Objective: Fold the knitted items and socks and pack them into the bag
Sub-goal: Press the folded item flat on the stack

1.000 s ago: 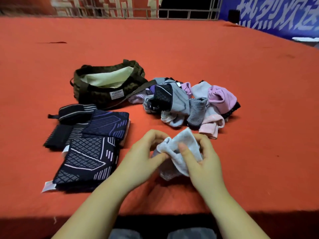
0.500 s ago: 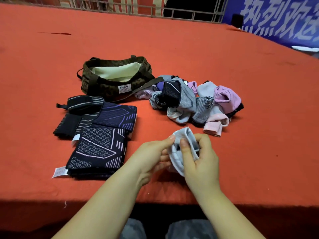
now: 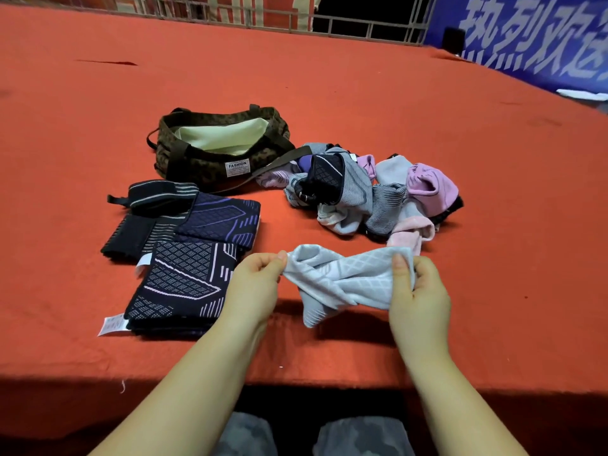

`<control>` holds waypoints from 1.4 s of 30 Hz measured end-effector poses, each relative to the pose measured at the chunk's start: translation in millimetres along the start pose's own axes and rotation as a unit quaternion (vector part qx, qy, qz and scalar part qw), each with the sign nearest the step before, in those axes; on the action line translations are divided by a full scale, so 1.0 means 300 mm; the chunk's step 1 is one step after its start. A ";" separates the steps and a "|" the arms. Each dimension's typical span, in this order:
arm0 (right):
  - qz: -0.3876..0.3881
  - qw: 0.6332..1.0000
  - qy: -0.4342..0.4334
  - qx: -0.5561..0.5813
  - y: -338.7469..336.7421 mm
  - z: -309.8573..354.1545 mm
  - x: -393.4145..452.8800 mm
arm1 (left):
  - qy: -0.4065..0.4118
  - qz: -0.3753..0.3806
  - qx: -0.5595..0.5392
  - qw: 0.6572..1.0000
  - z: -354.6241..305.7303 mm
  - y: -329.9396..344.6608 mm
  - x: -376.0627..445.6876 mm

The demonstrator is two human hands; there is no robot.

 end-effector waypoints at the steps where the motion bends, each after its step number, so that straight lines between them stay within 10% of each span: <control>1: -0.007 1.000 0.016 0.004 -0.010 -0.027 0.010 | 0.001 -0.001 -0.006 1.000 -0.001 -0.001 0.003; 11: -0.094 0.977 0.189 0.023 -0.130 -0.268 0.069 | 0.062 -0.063 -0.097 0.991 -0.092 -0.062 0.027; 17: -0.020 0.990 0.141 -0.021 -0.121 -0.216 0.070 | 0.093 -0.046 -0.040 0.994 -0.140 -0.079 0.033; 29: 0.194 0.944 0.247 -0.102 -0.068 -0.273 0.021 | 0.056 0.106 0.343 0.932 0.062 0.045 -0.035; 42: 0.124 0.969 0.211 -0.044 -0.128 -0.268 -0.007 | 0.005 0.095 0.474 0.875 0.139 0.018 -0.020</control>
Point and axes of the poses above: each hand's wrist, its own x-axis towards the middle knuckle, its own y-axis out of the palm, z = x × y, the point moved 6 cm from there along x, towards the middle knuckle, and after that the axes turned 3 degrees about x, right-handed, at the moved point
